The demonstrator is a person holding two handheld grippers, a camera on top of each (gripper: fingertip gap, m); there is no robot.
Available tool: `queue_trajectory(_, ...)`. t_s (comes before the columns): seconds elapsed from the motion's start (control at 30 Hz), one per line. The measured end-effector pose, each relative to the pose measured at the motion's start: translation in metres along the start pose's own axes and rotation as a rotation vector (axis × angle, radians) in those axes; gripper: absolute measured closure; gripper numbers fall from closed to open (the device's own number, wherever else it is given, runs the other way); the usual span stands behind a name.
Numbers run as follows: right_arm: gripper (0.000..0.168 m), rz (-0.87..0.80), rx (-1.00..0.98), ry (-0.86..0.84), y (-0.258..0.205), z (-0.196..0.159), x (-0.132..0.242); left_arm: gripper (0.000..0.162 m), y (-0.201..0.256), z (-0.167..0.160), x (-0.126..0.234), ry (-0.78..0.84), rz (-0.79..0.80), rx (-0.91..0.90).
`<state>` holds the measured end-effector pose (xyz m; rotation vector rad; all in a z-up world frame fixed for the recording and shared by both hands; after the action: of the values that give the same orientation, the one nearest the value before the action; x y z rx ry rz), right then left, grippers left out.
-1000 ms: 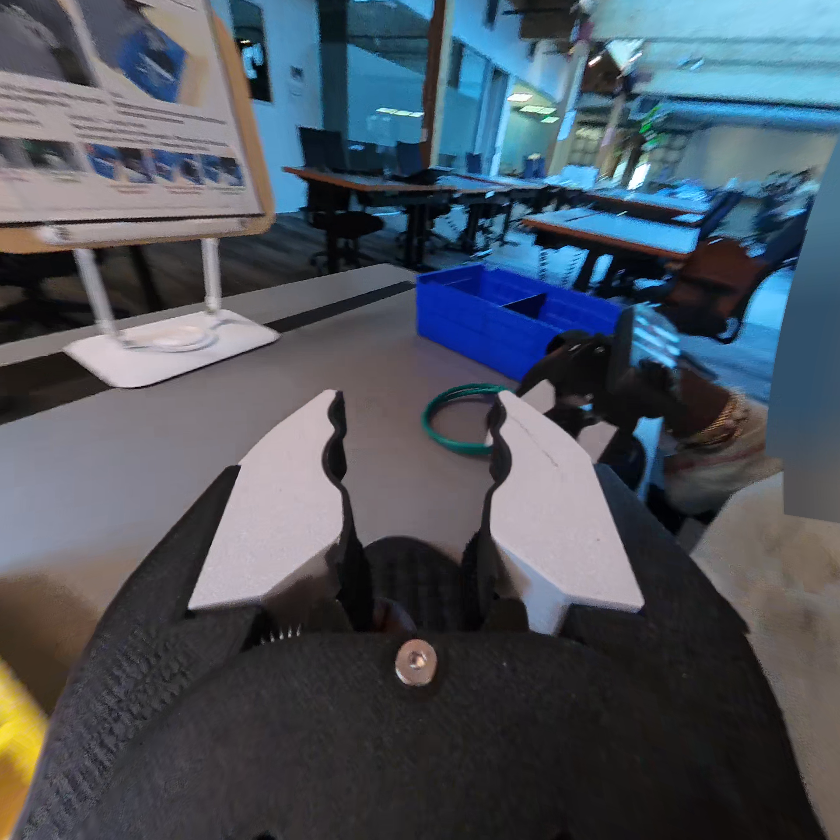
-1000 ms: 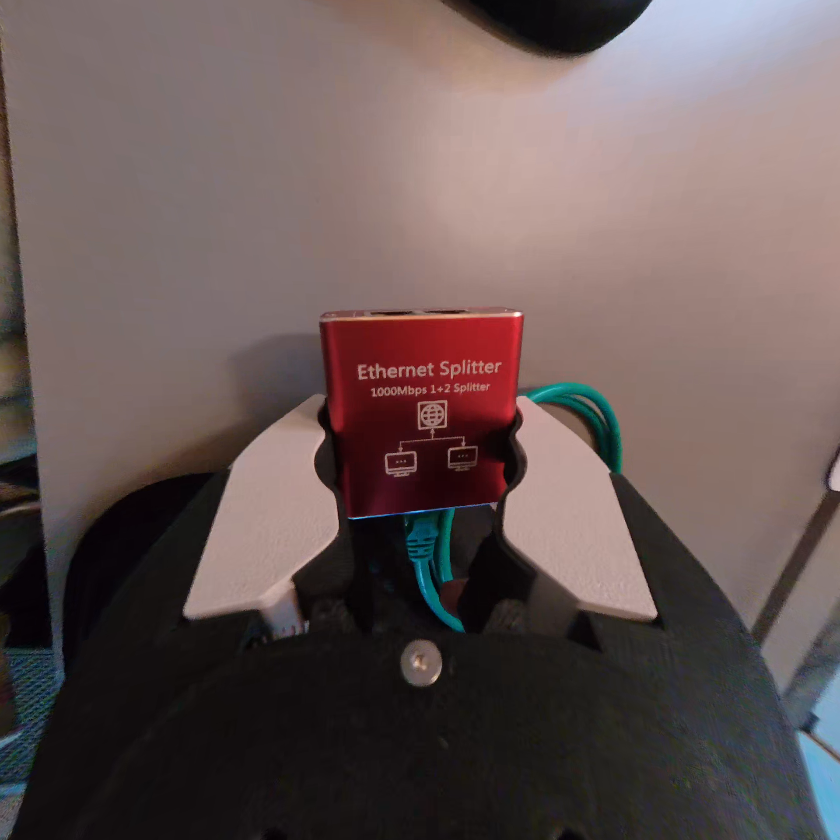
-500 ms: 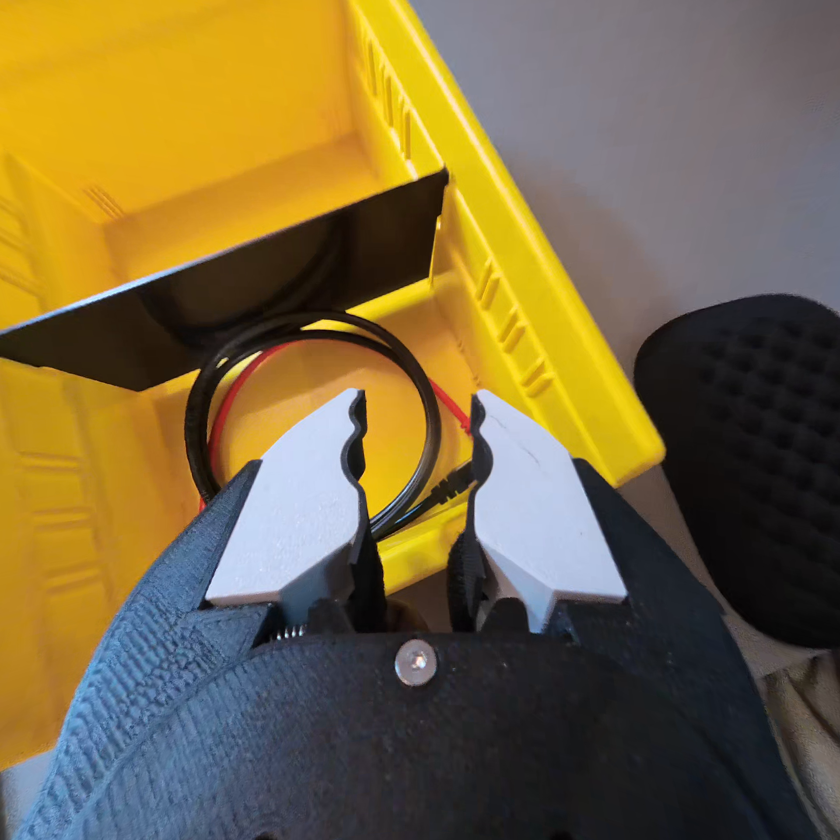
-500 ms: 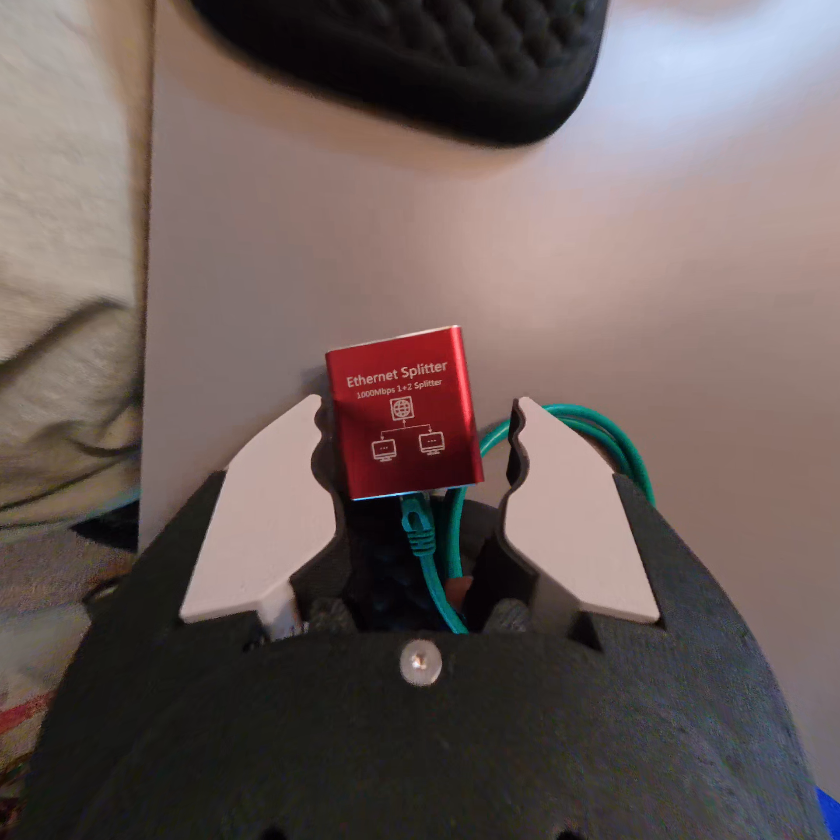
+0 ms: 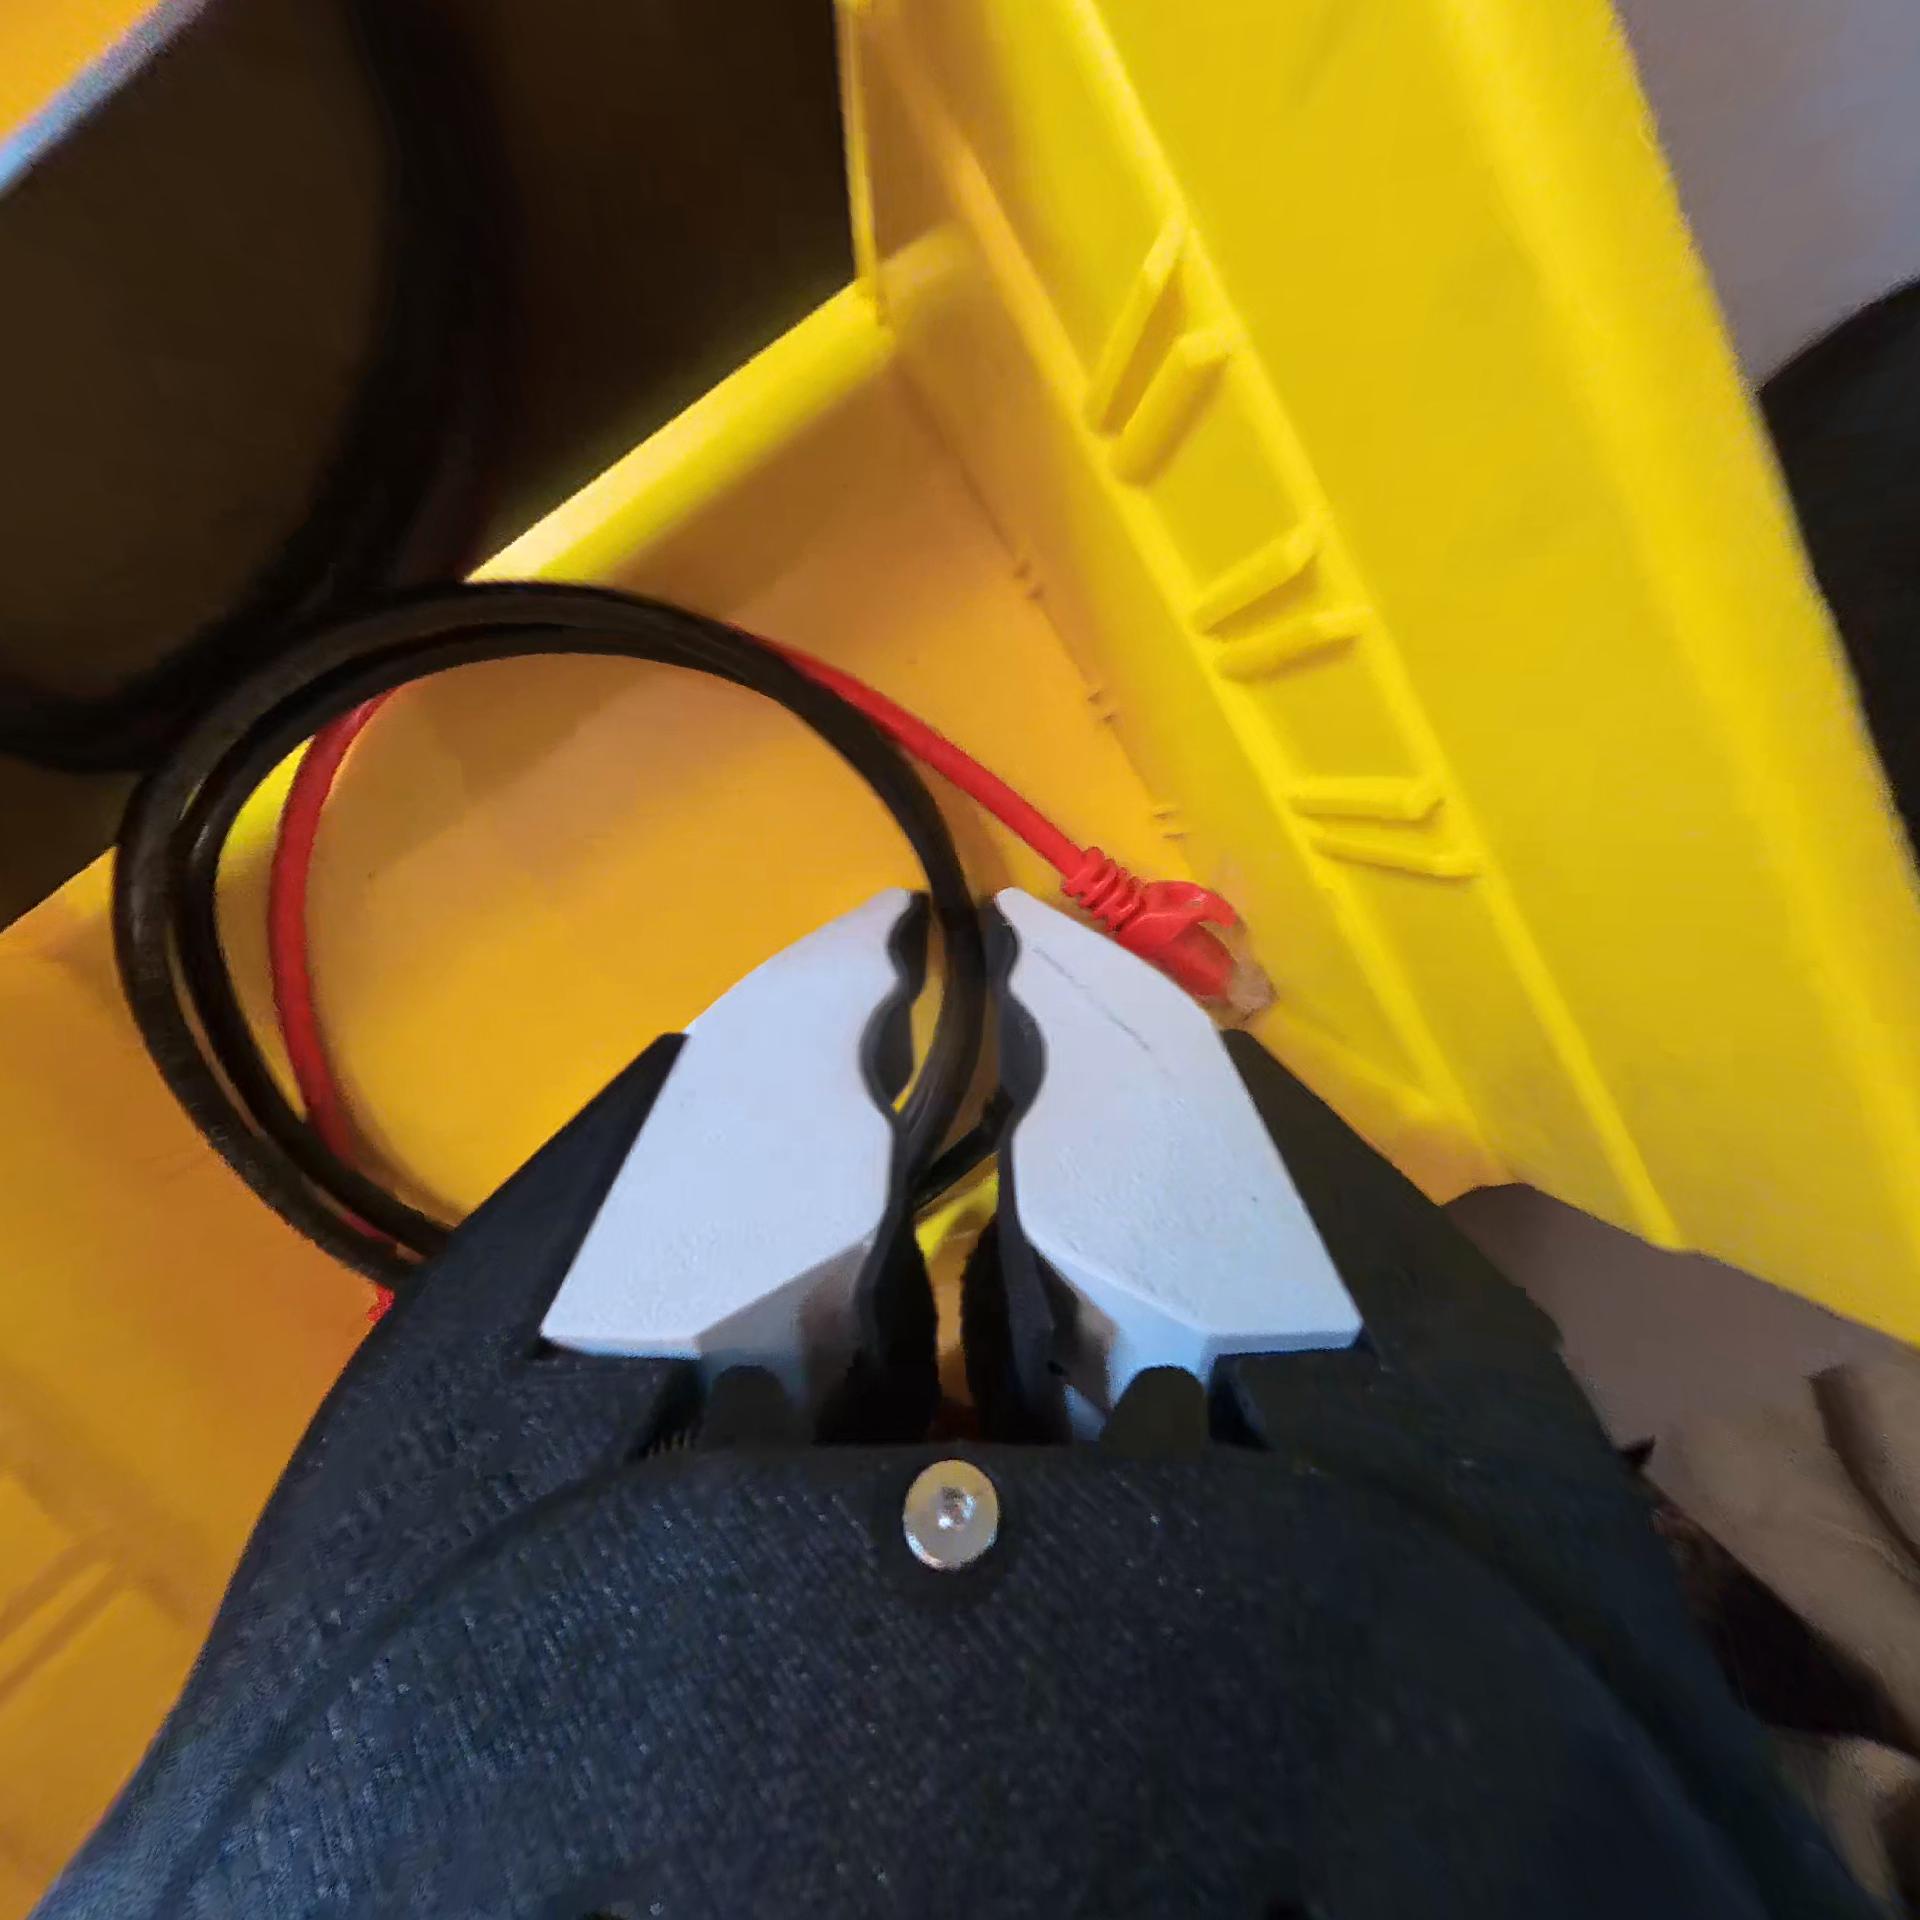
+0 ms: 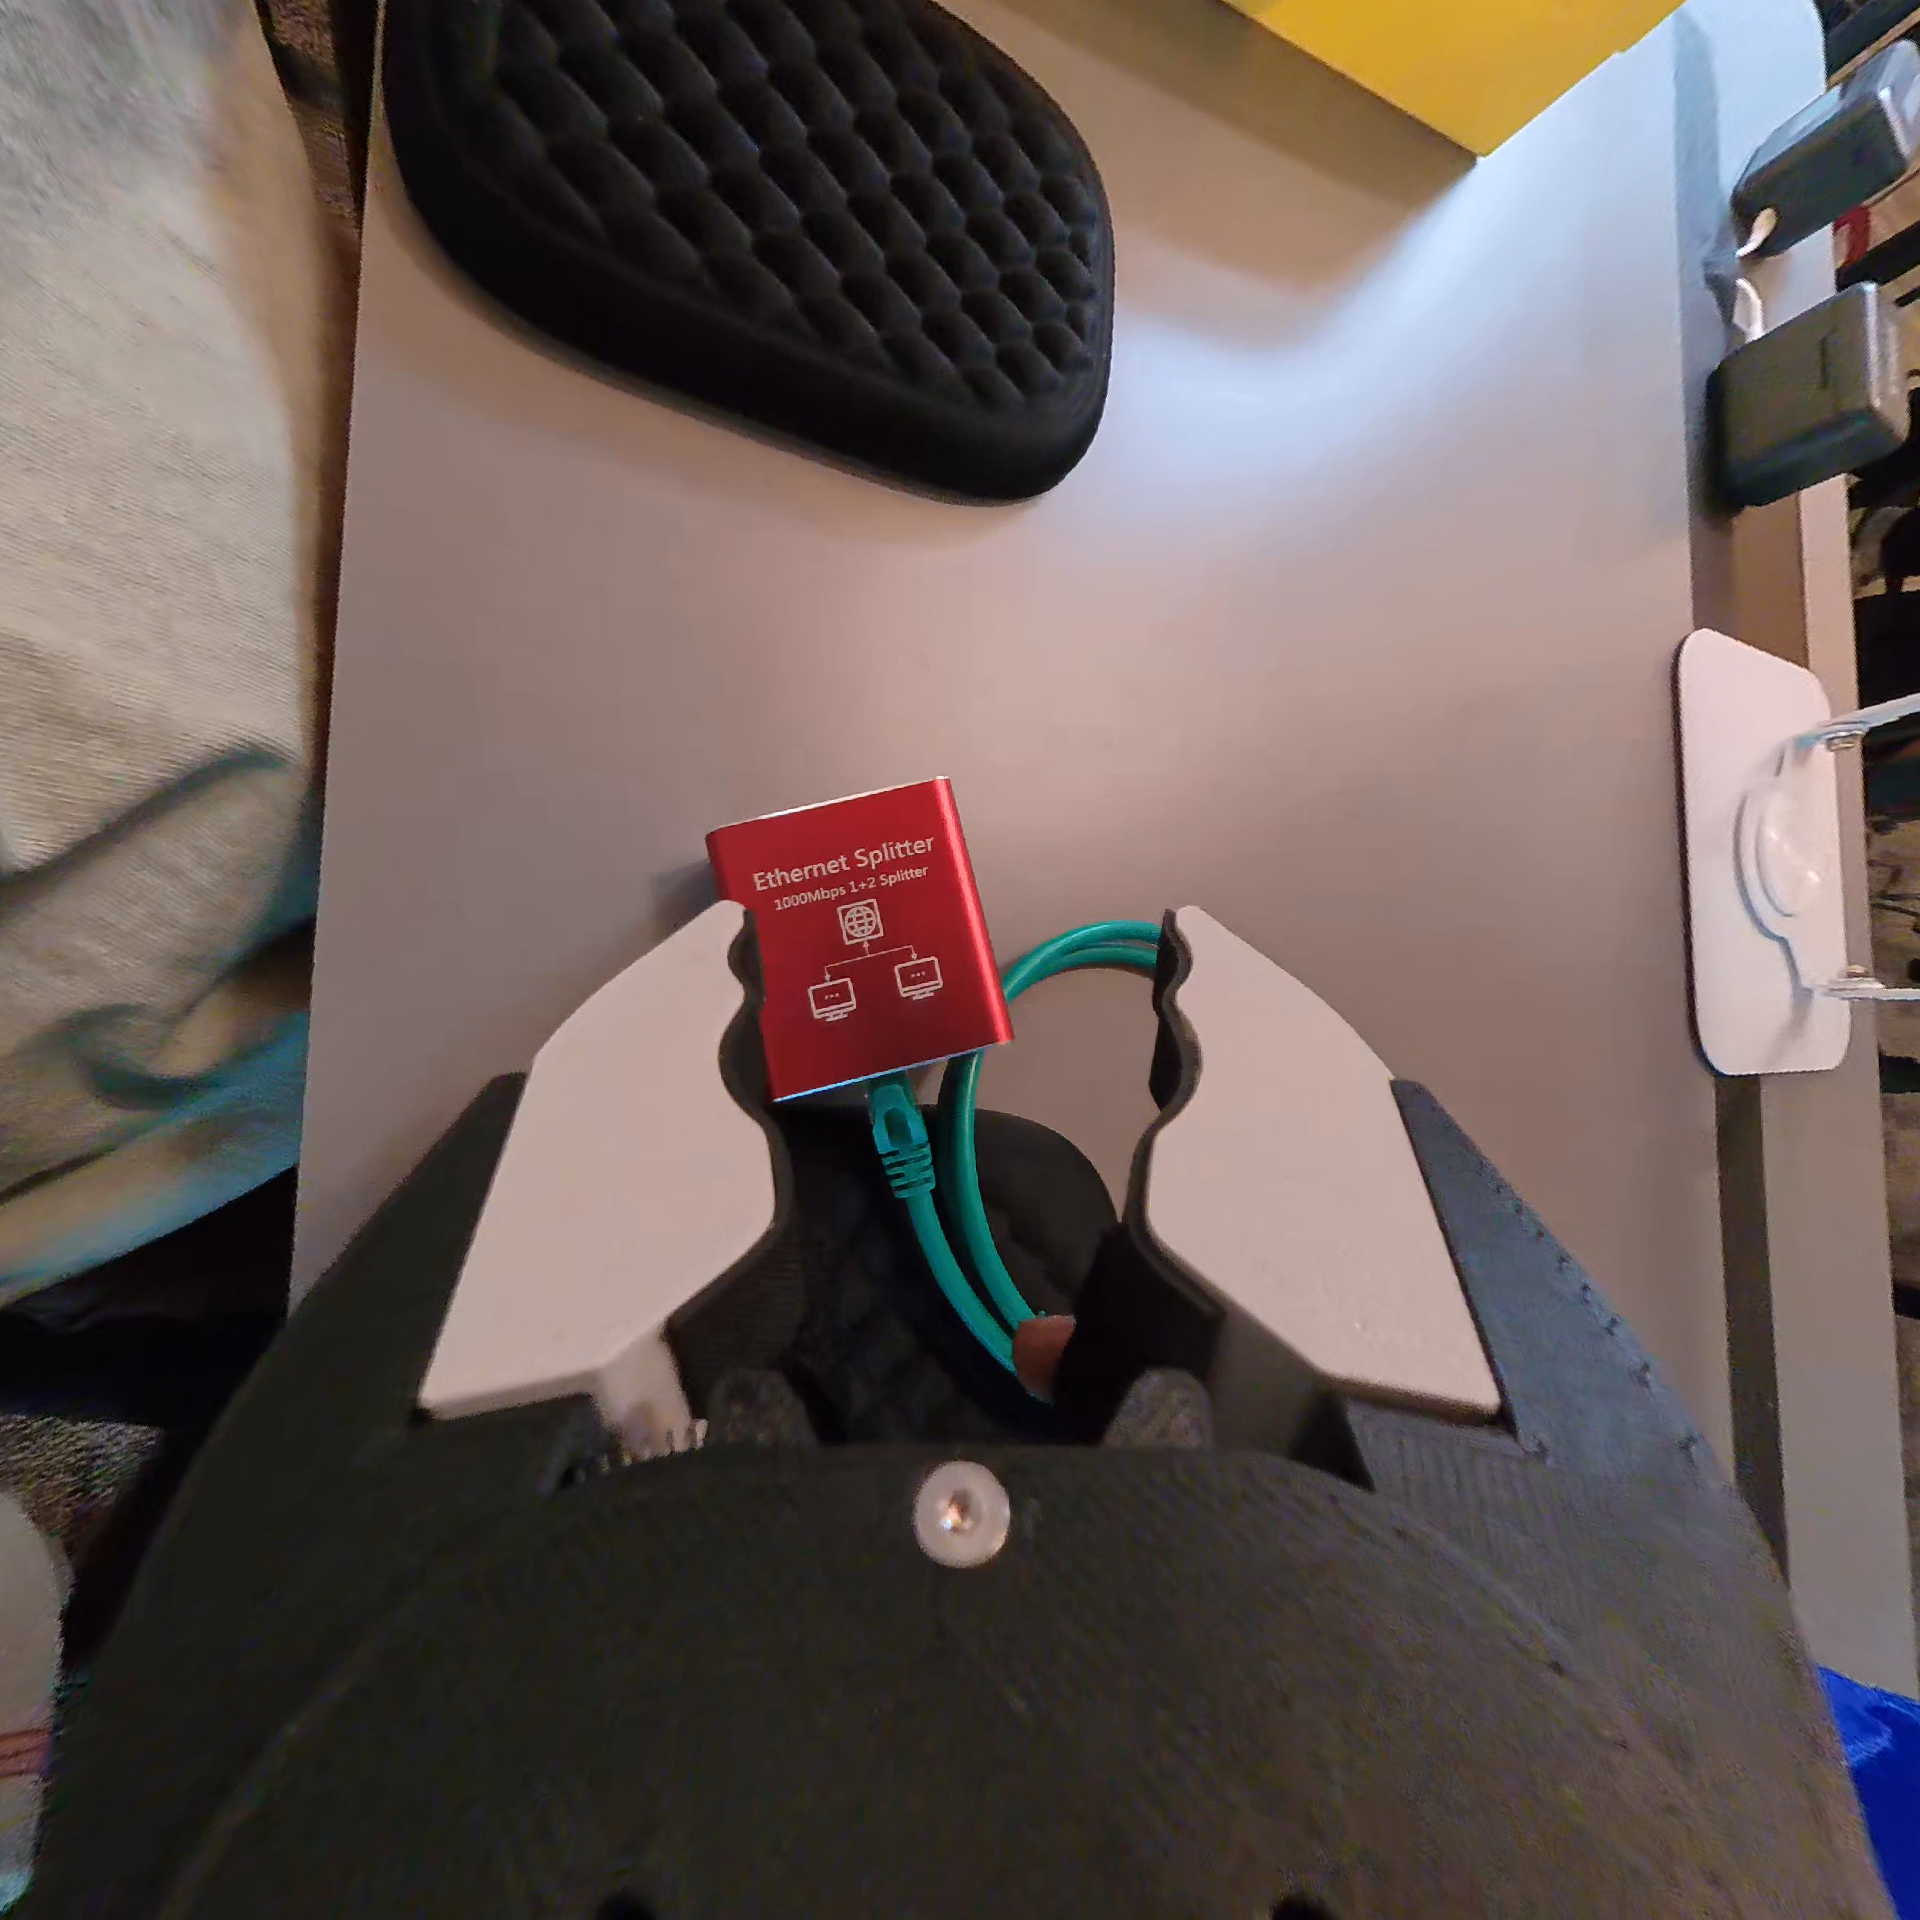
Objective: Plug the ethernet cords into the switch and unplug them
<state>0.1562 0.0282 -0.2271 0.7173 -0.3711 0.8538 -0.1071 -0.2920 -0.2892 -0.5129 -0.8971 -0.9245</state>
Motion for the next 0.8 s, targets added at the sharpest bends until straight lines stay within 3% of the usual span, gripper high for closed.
queue_trajectory(0.17, 0.098, -0.042, 0.025, 0.013, 0.002, 0.001, 0.003, 0.155, 0.000, 0.005, 0.012, 0.082, 0.032, -0.015)
queue_trajectory(0.5, 0.103, -0.115, 0.034, 0.103, 0.004, 0.006, 0.009, 0.156, -0.015, 0.034, 0.109, 0.630, 0.269, 0.058)
queue_trajectory(0.7, 0.104, -0.129, 0.056, 0.101, 0.003, 0.010, 0.007, 0.156, -0.012, 0.049, 0.140, 0.912, 0.240, 0.095)
queue_trajectory(0.8, 0.104, -0.161, 0.071, 0.133, 0.006, 0.017, 0.006, 0.157, -0.002, 0.061, 0.155, 1.140, 0.123, 0.152)
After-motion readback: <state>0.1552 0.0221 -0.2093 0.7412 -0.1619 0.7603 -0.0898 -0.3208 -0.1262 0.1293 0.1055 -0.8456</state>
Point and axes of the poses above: each gripper's, where its closed fingertips meet, x back along the fingers, z out of its top, y = z × x across the jaws, the point moved 4 cm from there along x, back along the fingers, and after that the axes turned 14 degrees about y, right-handed, at the moved point
